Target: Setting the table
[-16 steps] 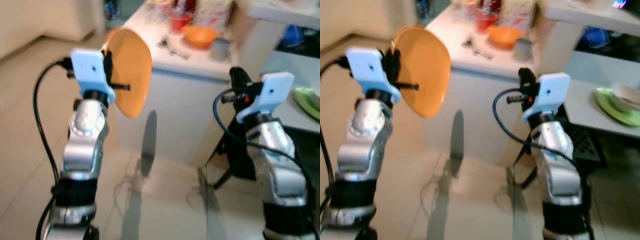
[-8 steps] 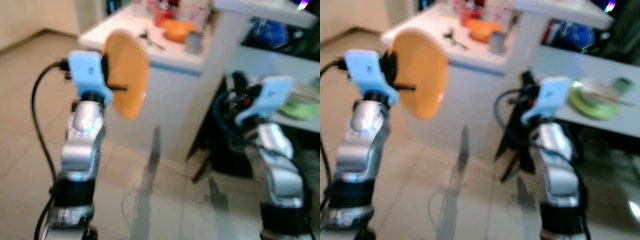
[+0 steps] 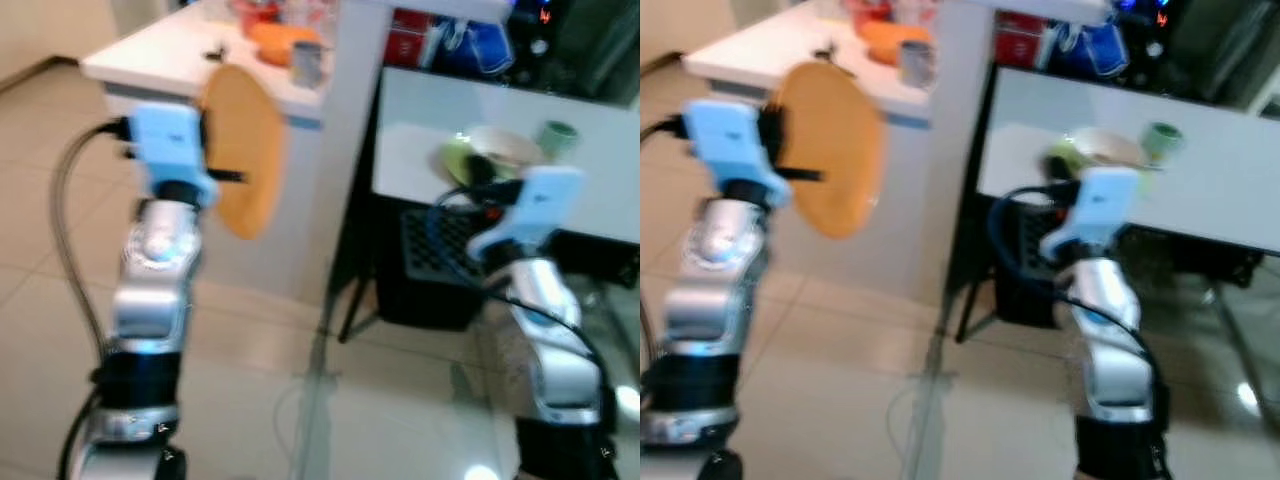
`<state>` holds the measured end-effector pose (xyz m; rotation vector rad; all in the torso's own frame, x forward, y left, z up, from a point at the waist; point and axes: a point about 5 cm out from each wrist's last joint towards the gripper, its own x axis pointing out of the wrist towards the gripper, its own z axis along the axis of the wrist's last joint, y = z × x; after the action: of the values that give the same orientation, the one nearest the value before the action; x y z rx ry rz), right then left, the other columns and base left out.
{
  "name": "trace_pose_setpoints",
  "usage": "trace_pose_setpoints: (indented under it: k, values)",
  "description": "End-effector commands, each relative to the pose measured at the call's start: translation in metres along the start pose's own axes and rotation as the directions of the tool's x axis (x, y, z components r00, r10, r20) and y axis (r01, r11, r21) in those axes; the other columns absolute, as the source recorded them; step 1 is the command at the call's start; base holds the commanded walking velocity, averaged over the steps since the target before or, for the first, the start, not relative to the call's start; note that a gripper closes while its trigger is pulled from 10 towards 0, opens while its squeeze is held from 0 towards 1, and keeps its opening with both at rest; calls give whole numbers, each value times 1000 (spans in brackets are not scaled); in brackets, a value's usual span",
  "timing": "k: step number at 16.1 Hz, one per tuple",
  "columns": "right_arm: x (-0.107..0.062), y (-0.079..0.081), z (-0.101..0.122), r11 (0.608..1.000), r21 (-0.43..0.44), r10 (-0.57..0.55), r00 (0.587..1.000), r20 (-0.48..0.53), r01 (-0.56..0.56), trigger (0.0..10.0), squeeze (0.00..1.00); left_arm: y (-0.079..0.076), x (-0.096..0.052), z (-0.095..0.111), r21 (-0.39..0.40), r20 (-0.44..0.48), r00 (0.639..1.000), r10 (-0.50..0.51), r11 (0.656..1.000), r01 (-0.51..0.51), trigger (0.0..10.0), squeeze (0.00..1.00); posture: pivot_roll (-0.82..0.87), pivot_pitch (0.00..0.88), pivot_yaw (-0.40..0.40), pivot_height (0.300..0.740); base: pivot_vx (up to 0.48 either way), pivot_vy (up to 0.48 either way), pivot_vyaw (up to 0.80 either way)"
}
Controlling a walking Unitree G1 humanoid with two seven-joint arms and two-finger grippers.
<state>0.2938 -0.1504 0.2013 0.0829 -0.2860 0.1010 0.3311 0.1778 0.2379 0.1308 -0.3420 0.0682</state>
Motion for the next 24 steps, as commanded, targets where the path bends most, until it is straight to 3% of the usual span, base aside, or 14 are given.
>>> trace_pose_setpoints:
  k: [1,15,24]
  values:
    - [-2,-7,1,999,-11,-31,1000,4,31,10000,0,-8,3,13,-5,55,998,-27,1000,27,10000,0,67,0,-41,740,0,-480,0]
    - [0,-11,3,999,-7,-43,999,-6,43,10000,0,-11,3,12,-6,47,999,-27,1000,27,10000,0,54,0,-43,740,0,-480,0]
    - [8,-19,10,997,9,-82,997,-12,82,10000,0,-23,3,12,-15,54,997,-55,998,56,10000,0,13,0,-41,740,0,-480,0]
